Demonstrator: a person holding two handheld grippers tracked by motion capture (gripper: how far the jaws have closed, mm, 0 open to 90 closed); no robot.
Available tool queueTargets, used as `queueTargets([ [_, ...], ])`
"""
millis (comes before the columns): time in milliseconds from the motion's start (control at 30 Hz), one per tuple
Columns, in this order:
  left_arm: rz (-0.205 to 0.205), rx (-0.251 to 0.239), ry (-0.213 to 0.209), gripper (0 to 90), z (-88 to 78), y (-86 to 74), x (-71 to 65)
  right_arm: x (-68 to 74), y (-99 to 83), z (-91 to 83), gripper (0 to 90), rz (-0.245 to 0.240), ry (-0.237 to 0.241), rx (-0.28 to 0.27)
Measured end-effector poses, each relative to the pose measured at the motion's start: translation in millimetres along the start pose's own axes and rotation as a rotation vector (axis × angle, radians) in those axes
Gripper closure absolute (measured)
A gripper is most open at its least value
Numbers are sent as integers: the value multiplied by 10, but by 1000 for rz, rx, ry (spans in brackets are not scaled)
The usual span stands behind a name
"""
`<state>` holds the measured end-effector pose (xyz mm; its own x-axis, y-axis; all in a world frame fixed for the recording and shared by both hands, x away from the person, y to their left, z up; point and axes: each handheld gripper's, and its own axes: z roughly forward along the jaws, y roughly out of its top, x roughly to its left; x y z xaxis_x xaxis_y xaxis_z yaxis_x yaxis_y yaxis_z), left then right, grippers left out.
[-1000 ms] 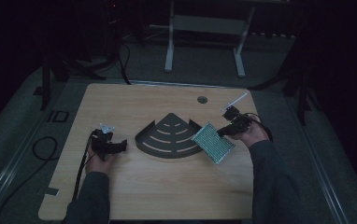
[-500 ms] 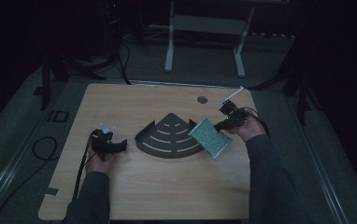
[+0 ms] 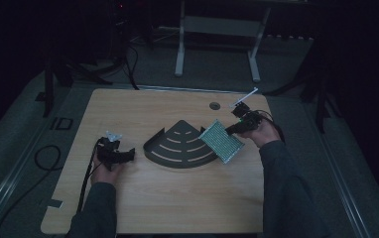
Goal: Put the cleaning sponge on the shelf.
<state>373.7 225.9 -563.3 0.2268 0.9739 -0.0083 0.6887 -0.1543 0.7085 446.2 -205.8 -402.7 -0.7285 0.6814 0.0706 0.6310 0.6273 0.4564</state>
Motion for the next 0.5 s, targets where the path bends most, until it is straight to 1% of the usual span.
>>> queueTargets([
  [233,0,0,0,142,0,0,0,-38,33,48,894,8,1,-4],
  [267,0,0,0,142,0,0,0,-39,39,55,894,14,4,-4],
  [500,0,0,0,142,0,0,0,-30,105,79,894,12,3,-13],
])
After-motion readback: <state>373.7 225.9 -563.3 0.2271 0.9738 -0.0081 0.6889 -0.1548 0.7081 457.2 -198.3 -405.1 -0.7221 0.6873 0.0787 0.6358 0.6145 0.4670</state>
